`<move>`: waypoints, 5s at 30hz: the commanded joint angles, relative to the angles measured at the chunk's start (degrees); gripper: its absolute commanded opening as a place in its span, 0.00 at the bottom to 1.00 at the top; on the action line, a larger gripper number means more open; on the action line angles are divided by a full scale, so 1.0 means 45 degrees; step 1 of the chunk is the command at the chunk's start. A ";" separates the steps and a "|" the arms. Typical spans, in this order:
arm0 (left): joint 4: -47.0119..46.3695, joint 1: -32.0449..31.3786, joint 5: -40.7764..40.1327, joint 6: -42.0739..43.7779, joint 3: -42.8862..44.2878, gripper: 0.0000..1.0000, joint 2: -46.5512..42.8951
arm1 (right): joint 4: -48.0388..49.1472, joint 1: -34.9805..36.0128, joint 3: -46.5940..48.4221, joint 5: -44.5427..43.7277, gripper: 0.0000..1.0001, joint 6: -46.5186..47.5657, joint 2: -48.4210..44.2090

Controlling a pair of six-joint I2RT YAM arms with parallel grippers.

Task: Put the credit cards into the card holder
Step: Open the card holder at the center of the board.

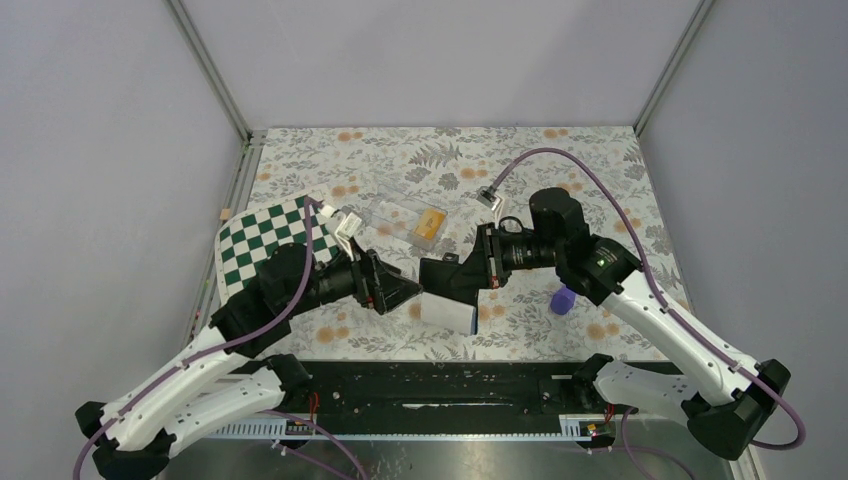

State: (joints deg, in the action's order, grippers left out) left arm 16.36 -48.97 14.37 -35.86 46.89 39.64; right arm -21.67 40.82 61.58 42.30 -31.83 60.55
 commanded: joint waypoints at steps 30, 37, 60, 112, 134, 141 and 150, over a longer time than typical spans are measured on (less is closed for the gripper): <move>0.0748 0.0023 0.0791 0.0394 -0.1012 0.69 0.0222 | 0.0446 -0.0397 -0.0433 0.0169 0.00 -0.0425 0.0029; -0.0141 0.0028 0.1929 0.0225 -0.0907 0.68 0.0371 | 0.0457 -0.0397 -0.0424 0.0281 0.00 -0.0425 0.0215; 0.1379 0.0026 -0.0741 0.0028 -0.1154 0.68 0.1008 | 0.0471 -0.0392 -0.0396 0.0540 0.00 -0.0601 0.0324; 0.1565 0.0034 -0.0616 0.1454 -0.1209 0.76 -0.0110 | 0.2184 -0.0418 -0.0782 0.1410 0.00 -0.2555 0.0593; 0.0222 0.0036 0.0989 0.1396 -0.1213 0.55 0.0021 | 0.1773 -0.0401 -0.0883 0.1340 0.00 -0.2242 0.0830; -0.1105 0.0023 0.1707 0.0840 -0.1638 0.55 -0.0159 | 0.1771 -0.0414 -0.0833 0.1400 0.00 -0.2235 0.0976; -0.2385 0.0024 0.1969 0.0411 -0.1991 0.55 -0.0215 | 0.1804 -0.0411 -0.0891 0.1650 0.00 -0.2339 0.0954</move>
State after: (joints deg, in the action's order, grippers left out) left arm 14.04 -48.73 20.45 -32.25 38.72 39.66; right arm -14.87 39.20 56.93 47.68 -42.50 64.88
